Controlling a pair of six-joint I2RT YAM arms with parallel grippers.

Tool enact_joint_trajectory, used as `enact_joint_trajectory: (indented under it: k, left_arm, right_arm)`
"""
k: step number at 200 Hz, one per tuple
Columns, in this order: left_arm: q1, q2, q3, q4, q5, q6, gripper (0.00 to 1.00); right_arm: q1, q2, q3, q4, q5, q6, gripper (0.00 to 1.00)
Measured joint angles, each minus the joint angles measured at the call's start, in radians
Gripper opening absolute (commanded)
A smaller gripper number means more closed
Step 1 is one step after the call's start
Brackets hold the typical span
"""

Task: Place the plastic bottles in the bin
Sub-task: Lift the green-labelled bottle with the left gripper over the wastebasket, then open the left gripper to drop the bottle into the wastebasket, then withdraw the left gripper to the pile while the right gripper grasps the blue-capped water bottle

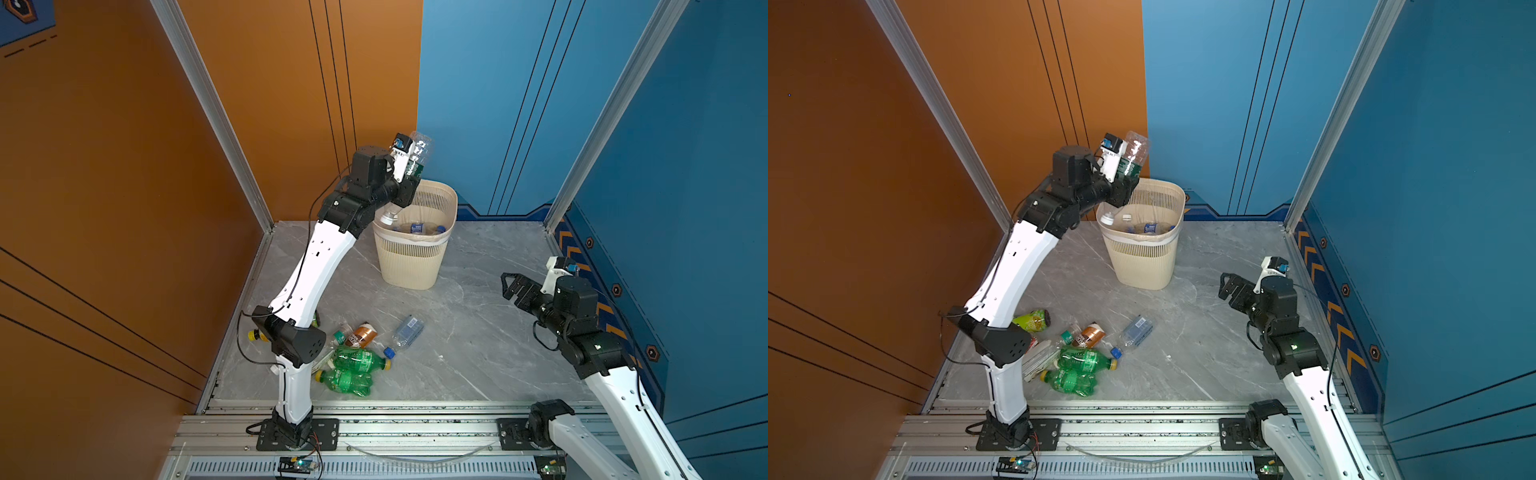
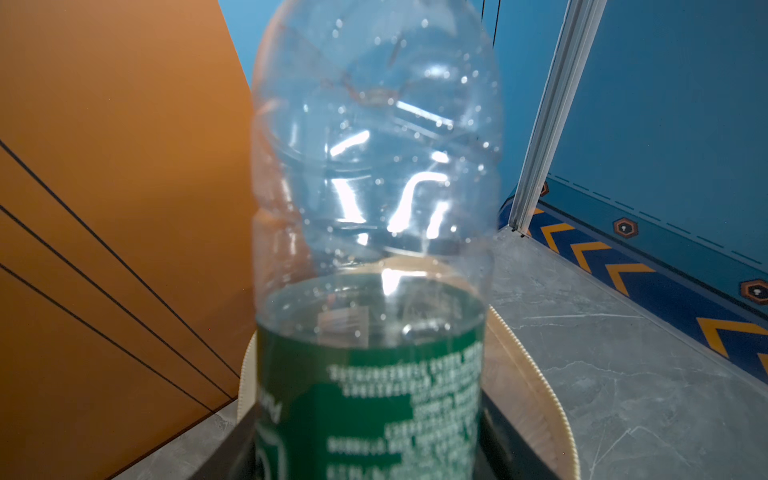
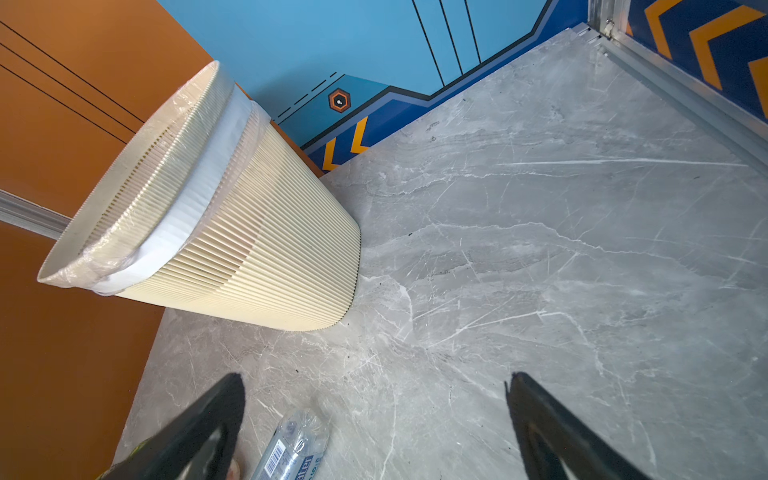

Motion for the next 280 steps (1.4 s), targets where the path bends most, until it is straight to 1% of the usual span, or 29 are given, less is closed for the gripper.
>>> enact_joint_trajectory:
  k: [20, 28, 36, 42, 45, 52, 58, 92, 112, 123, 133, 148, 172, 191, 203, 221, 233, 248, 266, 280]
  left_arm:
    - [0.000, 0.050, 0.023, -0.016, 0.000, 0.024, 0.65]
    - [0.000, 0.068, 0.028, -0.019, -0.001, 0.031, 0.68]
    - [0.001, 0.087, 0.035, -0.025, -0.004, 0.039, 0.75]
    - [0.002, 0.098, 0.039, -0.028, -0.007, 0.045, 0.84]
    - [0.003, 0.105, 0.043, -0.031, -0.009, 0.037, 0.91]
    - [0.004, 0.120, 0.053, -0.038, -0.016, 0.040, 1.00]
    - [0.005, 0.130, 0.058, -0.042, -0.023, 0.039, 0.98]
    - [0.005, 0.132, 0.060, -0.063, -0.050, 0.018, 0.98]
    - [0.005, 0.108, 0.056, -0.064, -0.056, -0.016, 0.98]
    - [0.005, 0.069, 0.025, -0.059, -0.057, -0.041, 0.98]
    - [0.005, 0.000, -0.053, -0.044, -0.056, -0.065, 0.98]
    - [0.005, -0.158, -0.257, 0.026, -0.056, -0.106, 0.97]
    - [0.005, -0.494, -0.707, 0.223, -0.057, -0.205, 0.98]
    - [0.007, -0.745, -1.040, 0.356, -0.068, -0.309, 0.98]
    - [0.008, -0.877, -1.223, 0.399, -0.080, -0.379, 0.98]
    - [0.009, -1.028, -1.455, 0.409, -0.100, -0.482, 0.98]
    - [0.010, -1.102, -1.573, 0.388, -0.111, -0.541, 0.98]
    - [0.013, -1.183, -1.662, 0.346, -0.126, -0.602, 0.98]
    - [0.014, -1.265, -1.705, 0.308, -0.140, -0.653, 0.98]
    - [0.014, -1.316, -1.719, 0.295, -0.148, -0.680, 0.98]
  right_arm:
    - [-0.001, 0.000, 0.000, 0.000, -0.003, 0.000, 1.00]
    - [-0.001, 0.000, 0.000, 0.000, -0.003, 0.000, 1.00]
    - [-0.002, 0.000, 0.000, 0.000, -0.003, 0.000, 1.00]
    - [-0.003, 0.000, 0.000, 0.000, -0.003, 0.000, 1.00]
    - [-0.003, 0.000, 0.000, 0.000, -0.003, 0.000, 1.00]
    - [-0.005, 0.000, 0.000, 0.000, -0.004, 0.000, 1.00]
    - [-0.006, 0.000, 0.000, 0.000, -0.006, 0.000, 1.00]
    - [-0.008, 0.004, 0.000, 0.000, -0.008, 0.000, 1.00]
    - [-0.008, 0.008, 0.000, 0.001, -0.013, 0.005, 1.00]
    - [-0.008, 0.009, -0.001, 0.000, -0.019, 0.008, 1.00]
    - [-0.008, 0.009, -0.003, 0.001, -0.026, 0.012, 1.00]
    - [-0.008, 0.009, -0.008, 0.001, -0.029, 0.023, 1.00]
    - [0.000, 0.010, -0.020, 0.001, -0.030, 0.042, 1.00]
    - [0.031, 0.021, -0.031, 0.000, -0.028, 0.064, 1.00]
    - [0.059, 0.032, -0.032, 0.000, -0.024, 0.079, 1.00]
    - [0.120, 0.044, -0.036, 0.001, 0.002, 0.108, 1.00]
    - [0.167, 0.051, -0.040, 0.001, 0.028, 0.128, 1.00]
    - [0.238, 0.072, -0.045, 0.001, 0.063, 0.159, 1.00]
    - [0.325, 0.092, -0.056, 0.002, 0.112, 0.203, 1.00]
    - [0.414, 0.110, -0.066, 0.001, 0.165, 0.245, 1.00]
